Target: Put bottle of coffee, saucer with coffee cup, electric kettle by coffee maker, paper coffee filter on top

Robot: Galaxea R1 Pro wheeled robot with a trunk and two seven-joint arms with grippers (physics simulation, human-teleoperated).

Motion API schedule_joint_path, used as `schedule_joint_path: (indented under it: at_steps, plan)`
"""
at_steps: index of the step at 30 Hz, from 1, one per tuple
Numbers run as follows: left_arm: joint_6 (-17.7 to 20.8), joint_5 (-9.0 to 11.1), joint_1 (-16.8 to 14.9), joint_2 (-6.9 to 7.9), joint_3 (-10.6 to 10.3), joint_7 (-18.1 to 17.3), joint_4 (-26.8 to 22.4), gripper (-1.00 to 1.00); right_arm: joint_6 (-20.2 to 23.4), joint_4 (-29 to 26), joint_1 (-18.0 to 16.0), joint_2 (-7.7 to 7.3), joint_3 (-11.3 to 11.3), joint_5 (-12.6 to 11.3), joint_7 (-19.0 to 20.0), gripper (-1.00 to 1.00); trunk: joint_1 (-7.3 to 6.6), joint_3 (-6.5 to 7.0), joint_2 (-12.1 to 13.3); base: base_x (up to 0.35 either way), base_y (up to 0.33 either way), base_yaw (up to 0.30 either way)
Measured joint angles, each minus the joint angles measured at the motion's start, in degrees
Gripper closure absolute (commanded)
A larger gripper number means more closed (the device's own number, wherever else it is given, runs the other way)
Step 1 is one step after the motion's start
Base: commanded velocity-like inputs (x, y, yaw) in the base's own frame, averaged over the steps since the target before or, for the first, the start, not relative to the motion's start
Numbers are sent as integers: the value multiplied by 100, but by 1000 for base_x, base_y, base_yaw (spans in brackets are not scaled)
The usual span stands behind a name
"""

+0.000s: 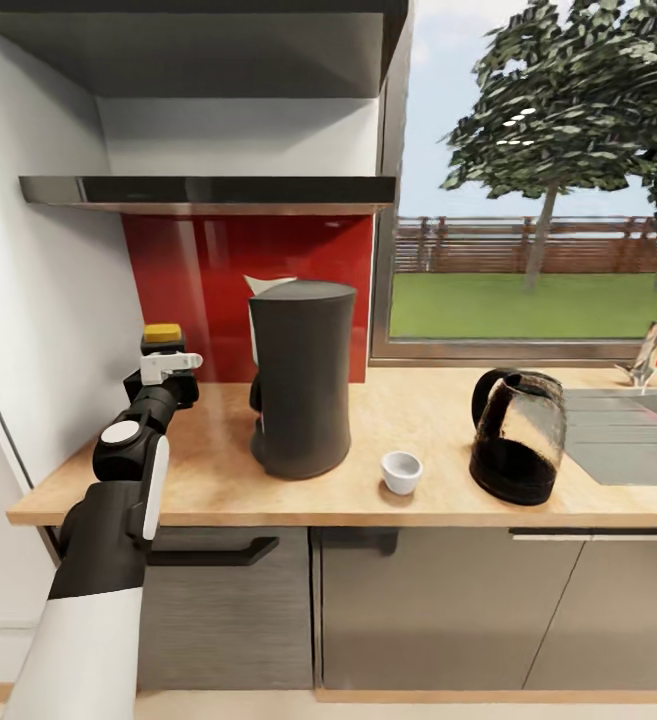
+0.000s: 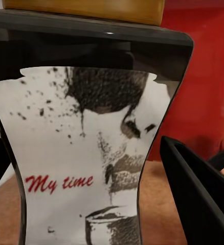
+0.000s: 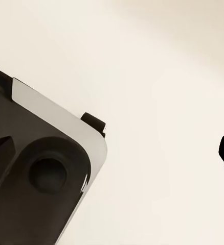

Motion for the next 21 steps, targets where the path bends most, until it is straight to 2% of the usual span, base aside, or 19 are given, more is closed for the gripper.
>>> schedule_joint_path:
  at_steps: [9, 18, 21]
  plan:
    - [0, -2, 0, 16, 38, 0, -5, 100, -1, 0, 3, 0, -1, 1, -3, -100, 1, 0, 0, 88, 83, -2]
    - [-1, 3, 1, 18, 87, 1, -5, 100, -1, 1, 0, 0, 15, 10, -1, -100, 2, 0, 0, 5, 9, 0]
    - [0, 5, 0, 18, 89, 0, -5, 100, 0, 0, 1, 0, 17, 10, -2, -100, 2, 0, 0, 42, 133, 0]
